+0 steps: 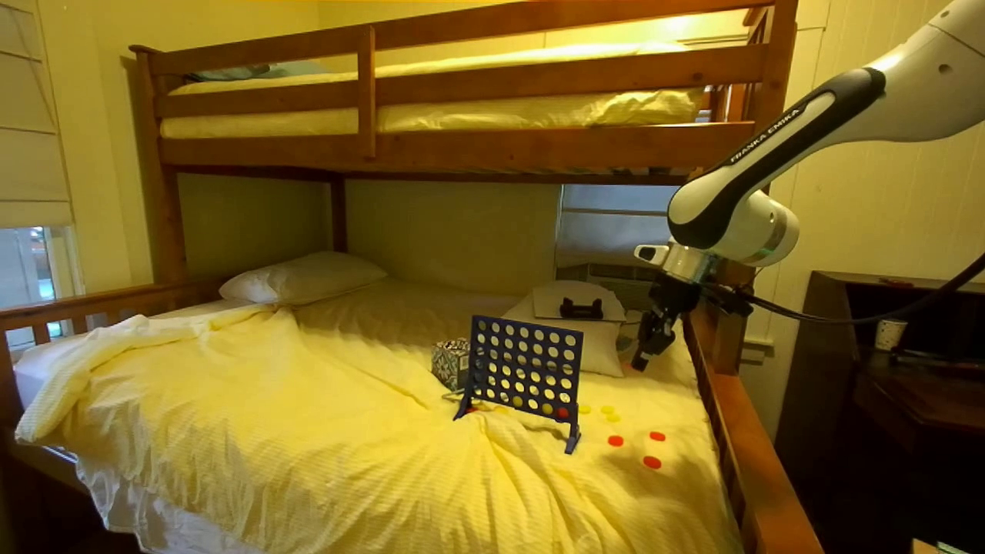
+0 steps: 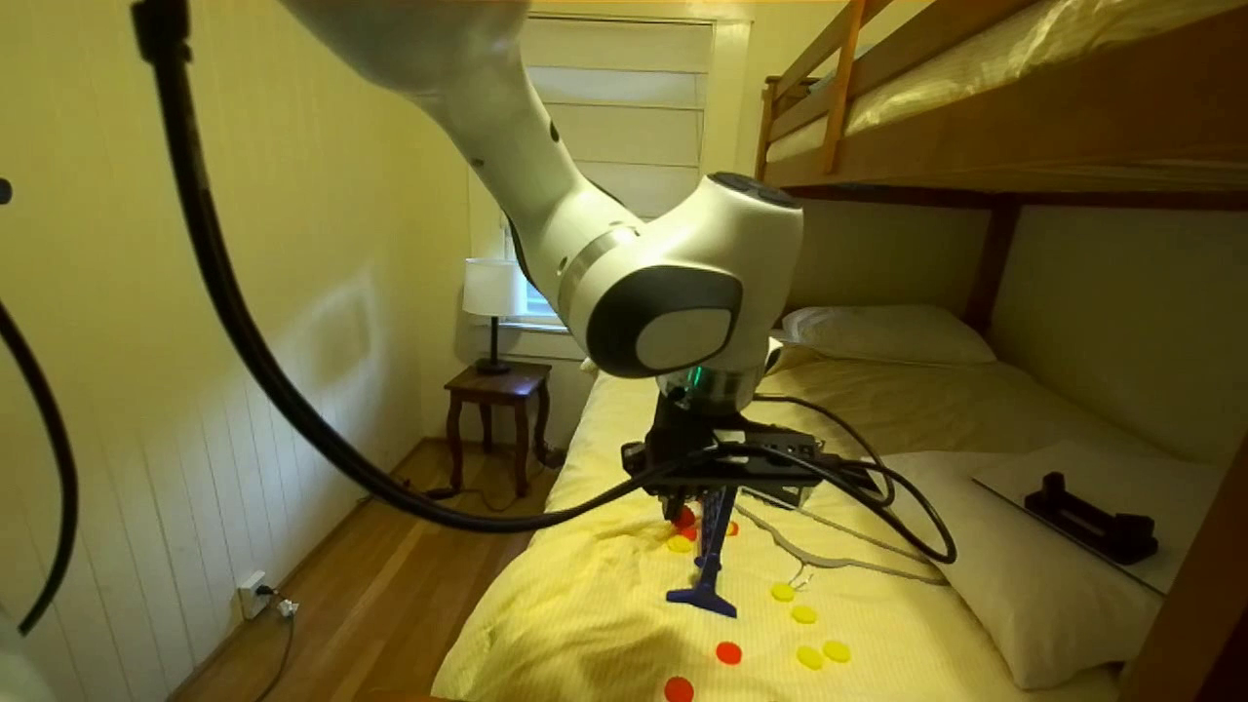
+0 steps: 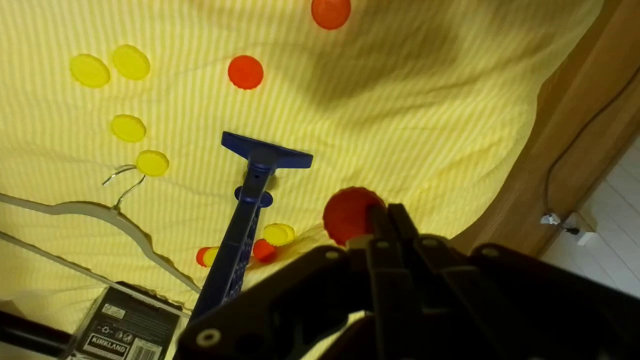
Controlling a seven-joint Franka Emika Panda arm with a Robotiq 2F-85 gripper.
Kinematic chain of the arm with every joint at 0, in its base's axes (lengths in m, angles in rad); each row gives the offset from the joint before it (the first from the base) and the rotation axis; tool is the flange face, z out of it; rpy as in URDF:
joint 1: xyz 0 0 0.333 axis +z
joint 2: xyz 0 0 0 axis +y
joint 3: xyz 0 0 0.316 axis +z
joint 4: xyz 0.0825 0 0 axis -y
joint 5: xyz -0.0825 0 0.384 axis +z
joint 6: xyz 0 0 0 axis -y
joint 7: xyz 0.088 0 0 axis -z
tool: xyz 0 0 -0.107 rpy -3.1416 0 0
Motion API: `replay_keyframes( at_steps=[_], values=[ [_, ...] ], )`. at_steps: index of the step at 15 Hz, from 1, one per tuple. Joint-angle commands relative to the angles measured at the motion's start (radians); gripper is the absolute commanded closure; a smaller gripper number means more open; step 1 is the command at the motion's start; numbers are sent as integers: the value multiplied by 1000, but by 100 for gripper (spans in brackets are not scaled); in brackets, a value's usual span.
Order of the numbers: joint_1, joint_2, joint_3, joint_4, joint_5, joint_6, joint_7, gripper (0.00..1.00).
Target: Put one orange disc in the blue board
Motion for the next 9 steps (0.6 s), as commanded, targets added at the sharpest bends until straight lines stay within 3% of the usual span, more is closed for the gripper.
replay_keyframes(
  at_steps=[1, 5, 9],
  values=[
    [-4, 0, 6, 1, -1, -2, 4, 96],
    [-4, 0, 6, 1, -1, -2, 4, 96],
    [-8, -23, -27, 57, 54, -143, -39, 99]
  ],
)
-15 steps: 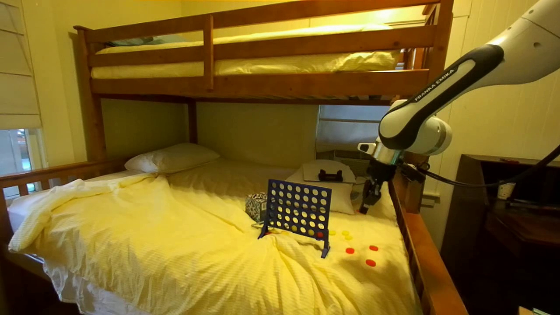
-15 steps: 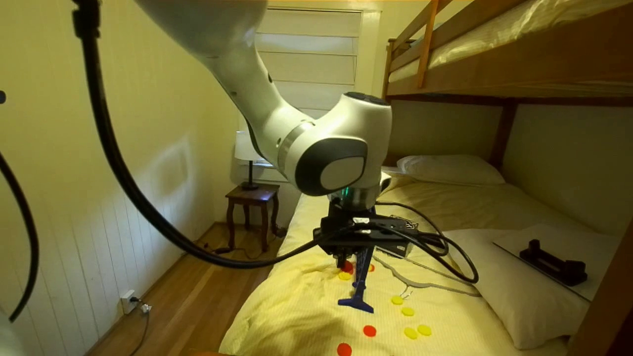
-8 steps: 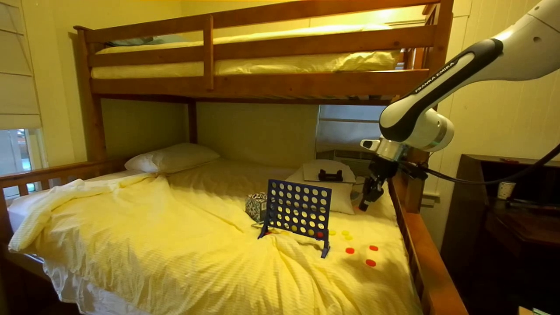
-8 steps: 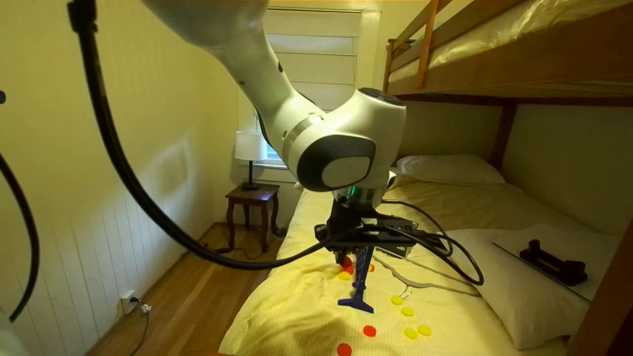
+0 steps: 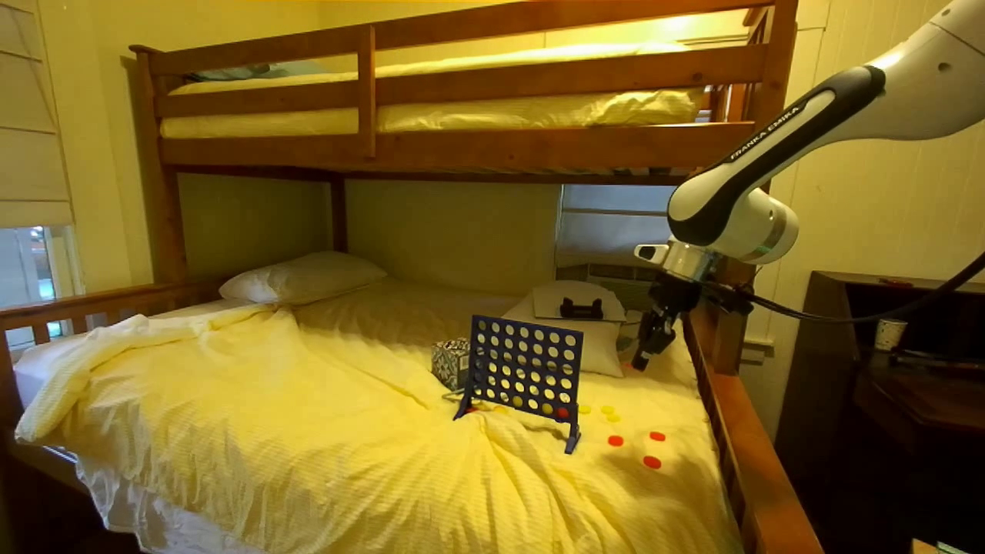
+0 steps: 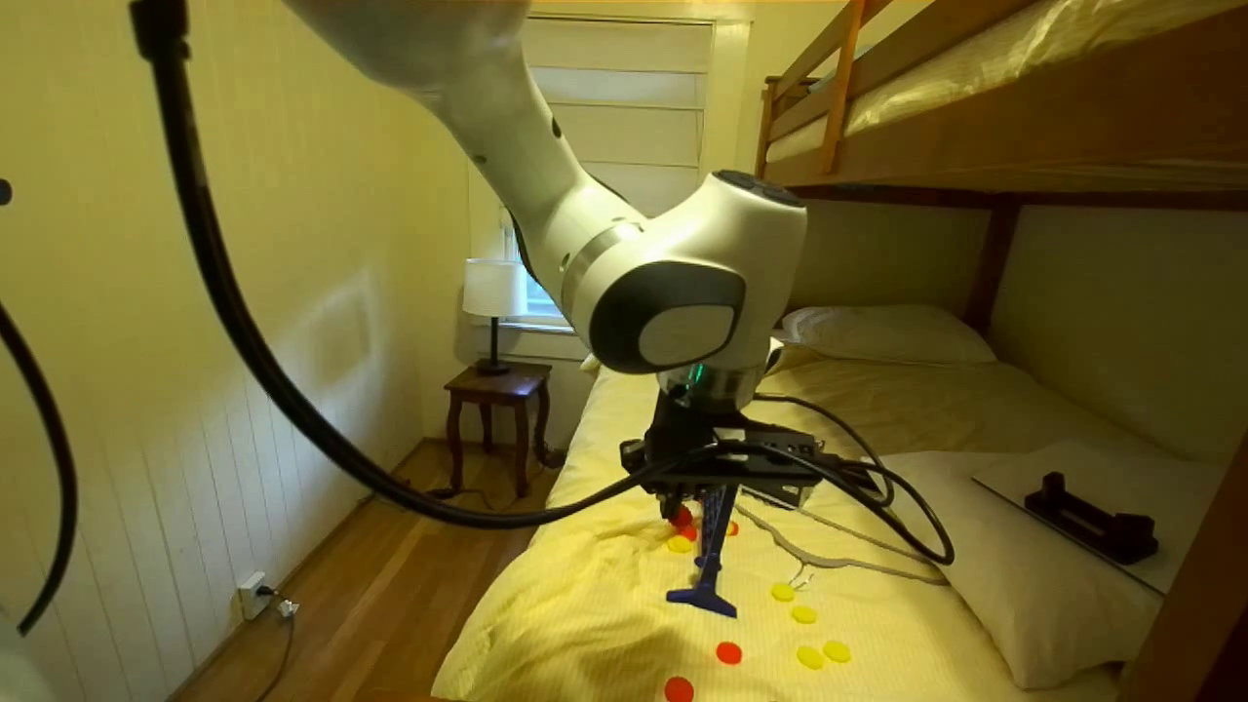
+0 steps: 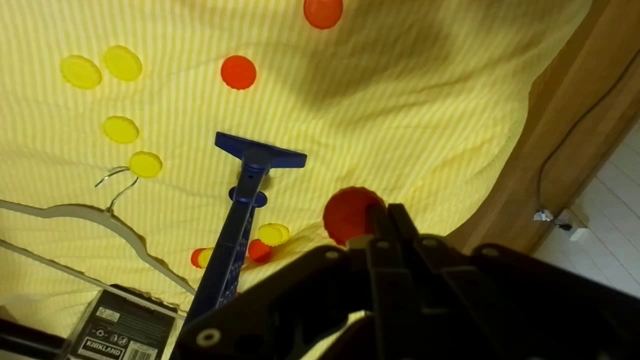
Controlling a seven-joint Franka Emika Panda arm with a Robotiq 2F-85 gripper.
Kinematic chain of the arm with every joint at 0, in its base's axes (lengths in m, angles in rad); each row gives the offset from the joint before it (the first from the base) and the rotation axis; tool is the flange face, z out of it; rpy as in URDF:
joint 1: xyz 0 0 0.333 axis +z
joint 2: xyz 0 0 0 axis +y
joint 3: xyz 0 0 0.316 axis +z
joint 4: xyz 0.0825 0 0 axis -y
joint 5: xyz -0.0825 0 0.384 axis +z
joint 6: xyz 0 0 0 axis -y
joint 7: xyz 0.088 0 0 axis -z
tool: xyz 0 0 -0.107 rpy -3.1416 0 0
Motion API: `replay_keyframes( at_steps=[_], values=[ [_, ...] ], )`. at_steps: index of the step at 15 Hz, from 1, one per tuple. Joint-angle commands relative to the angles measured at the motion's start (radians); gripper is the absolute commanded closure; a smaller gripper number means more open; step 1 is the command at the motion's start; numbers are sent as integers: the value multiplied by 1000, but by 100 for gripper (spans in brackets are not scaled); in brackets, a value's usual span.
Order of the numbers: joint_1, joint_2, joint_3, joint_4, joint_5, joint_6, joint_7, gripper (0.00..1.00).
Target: Put one orange disc in the blue board
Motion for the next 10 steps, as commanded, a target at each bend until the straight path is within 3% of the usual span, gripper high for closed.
replay_keyframes(
  at_steps=[1, 10],
  values=[
    [-12, -20, -30, 67, 54, -159, -44, 99],
    [-55, 61, -61, 298, 84, -518, -60, 99]
  ],
)
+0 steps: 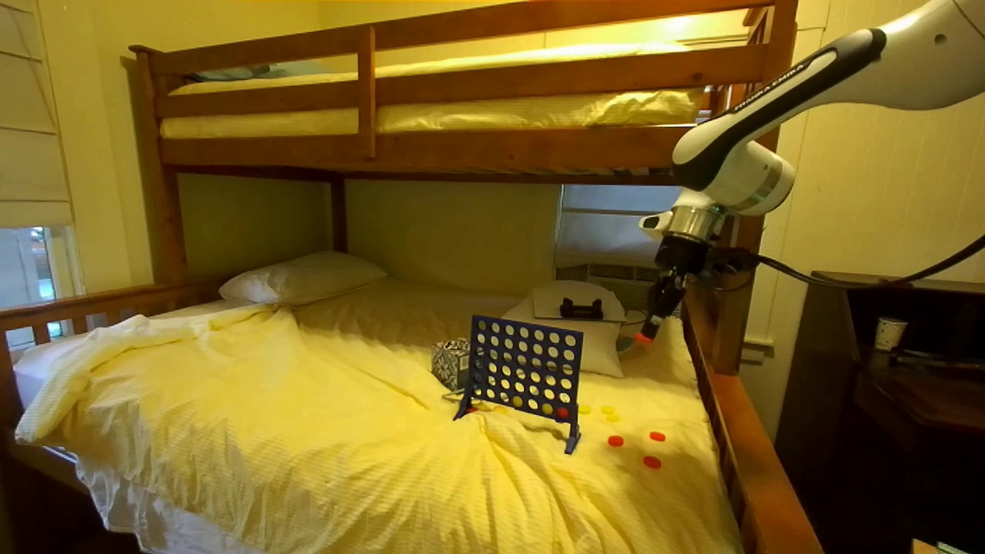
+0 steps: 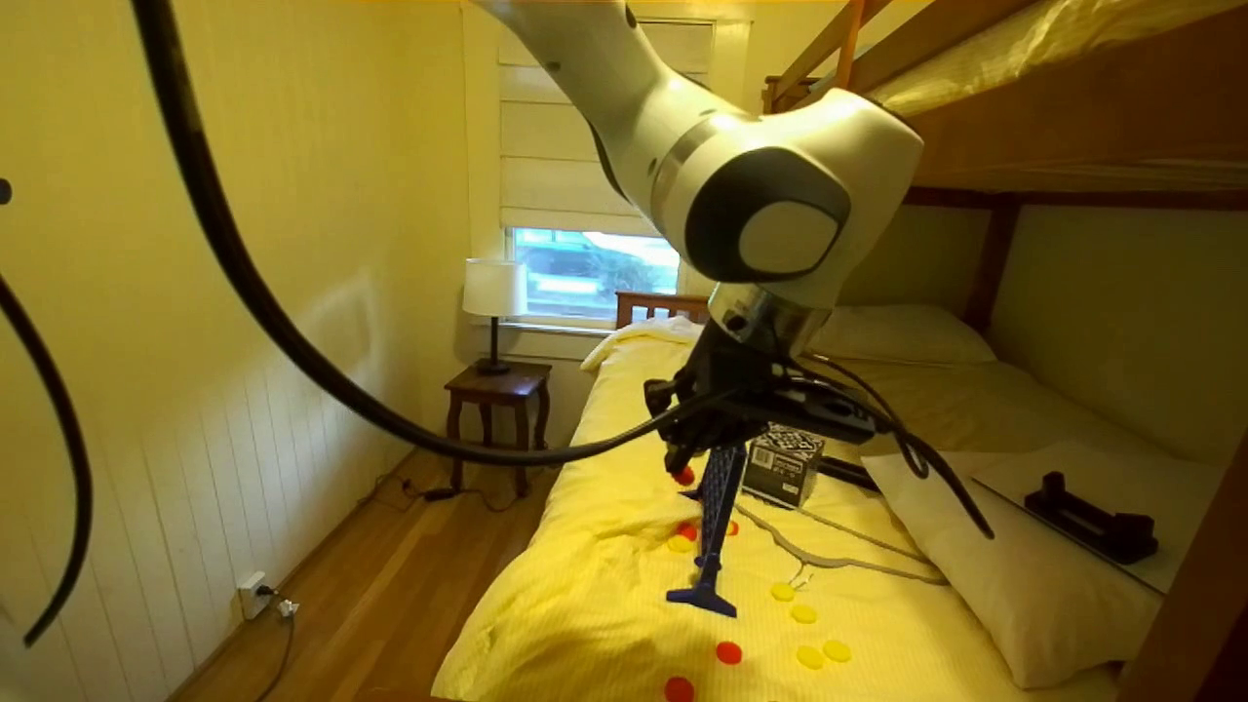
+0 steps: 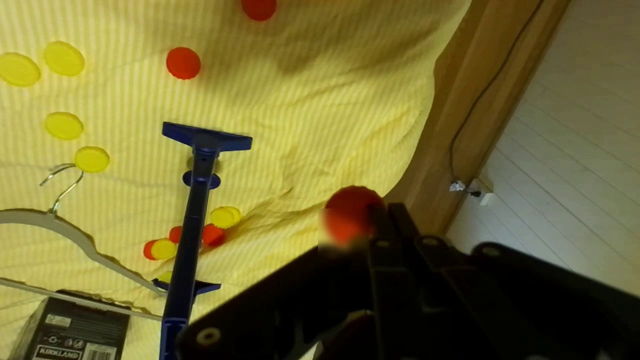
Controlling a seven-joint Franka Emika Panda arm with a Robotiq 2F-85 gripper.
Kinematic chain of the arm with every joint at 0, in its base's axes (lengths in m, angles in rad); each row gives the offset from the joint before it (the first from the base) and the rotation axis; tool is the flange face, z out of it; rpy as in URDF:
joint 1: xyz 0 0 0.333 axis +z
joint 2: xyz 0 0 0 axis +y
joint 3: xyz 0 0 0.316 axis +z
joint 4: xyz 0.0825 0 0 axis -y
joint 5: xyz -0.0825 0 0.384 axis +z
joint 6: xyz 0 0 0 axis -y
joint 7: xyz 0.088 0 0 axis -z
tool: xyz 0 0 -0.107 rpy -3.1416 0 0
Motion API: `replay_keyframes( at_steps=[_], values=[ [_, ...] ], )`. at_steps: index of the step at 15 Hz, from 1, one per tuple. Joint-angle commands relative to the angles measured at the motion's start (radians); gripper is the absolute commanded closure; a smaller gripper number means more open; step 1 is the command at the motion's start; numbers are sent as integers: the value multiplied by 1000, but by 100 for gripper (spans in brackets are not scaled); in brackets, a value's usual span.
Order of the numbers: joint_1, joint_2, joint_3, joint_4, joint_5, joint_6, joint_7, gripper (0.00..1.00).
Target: Put one orange disc in the blue board
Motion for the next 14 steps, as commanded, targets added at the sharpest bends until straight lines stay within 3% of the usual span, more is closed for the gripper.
replay_keyframes(
  at_steps=[1, 7, 14],
  values=[
    [-19, 67, 0, 108, 59, -128, -34, 99],
    [-73, 167, -2, 252, 140, -285, -74, 99],
    [-150, 311, 20, 430, 143, -448, -150, 99]
  ],
)
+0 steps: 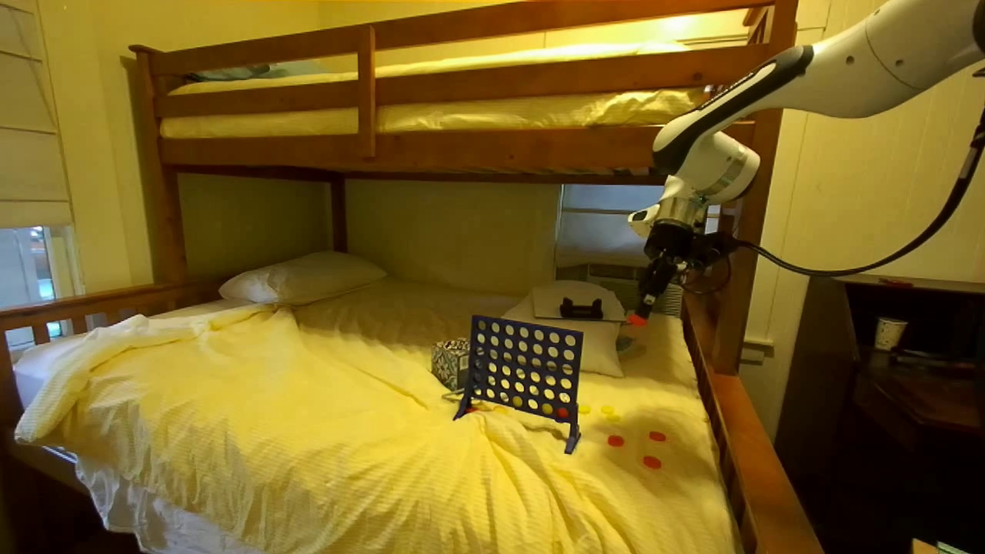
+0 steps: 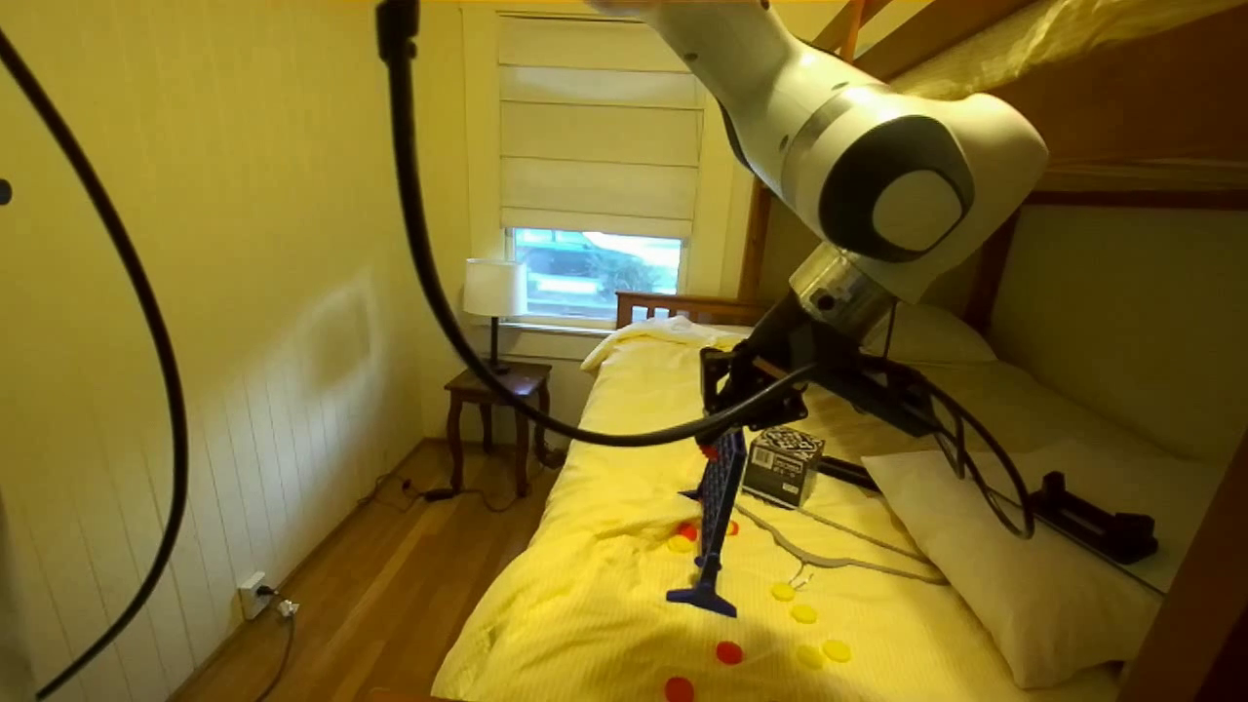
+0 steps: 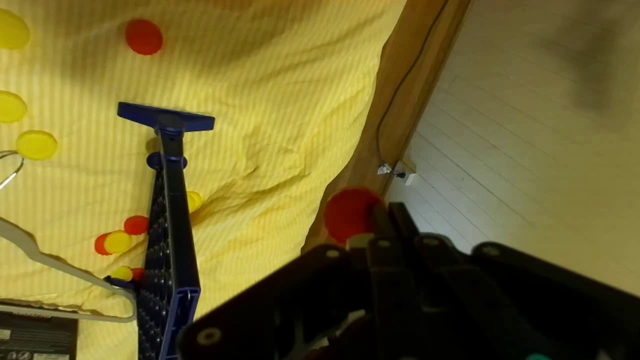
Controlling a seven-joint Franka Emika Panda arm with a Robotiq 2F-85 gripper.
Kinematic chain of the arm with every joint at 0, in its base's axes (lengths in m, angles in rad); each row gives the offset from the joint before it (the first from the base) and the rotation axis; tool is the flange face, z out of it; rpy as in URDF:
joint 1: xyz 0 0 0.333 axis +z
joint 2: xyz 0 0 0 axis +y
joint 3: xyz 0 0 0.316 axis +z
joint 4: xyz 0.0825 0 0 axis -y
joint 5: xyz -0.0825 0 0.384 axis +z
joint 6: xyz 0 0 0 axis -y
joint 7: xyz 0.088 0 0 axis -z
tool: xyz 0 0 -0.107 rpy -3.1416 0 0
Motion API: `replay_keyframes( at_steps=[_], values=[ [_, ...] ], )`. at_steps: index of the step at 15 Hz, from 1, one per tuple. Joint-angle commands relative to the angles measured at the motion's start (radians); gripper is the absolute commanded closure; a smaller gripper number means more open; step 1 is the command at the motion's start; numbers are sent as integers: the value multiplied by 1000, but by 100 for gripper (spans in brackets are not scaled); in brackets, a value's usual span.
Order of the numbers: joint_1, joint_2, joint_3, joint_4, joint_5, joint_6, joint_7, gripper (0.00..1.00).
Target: Put one orange disc in the blue board
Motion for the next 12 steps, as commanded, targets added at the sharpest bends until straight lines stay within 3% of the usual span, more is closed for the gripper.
replay_keyframes(
  at_steps=[1, 12],
  values=[
    [-50, 103, 25, 131, 33, -116, -47, 99],
    [-150, 329, 109, 432, 61, -343, -73, 99]
  ],
)
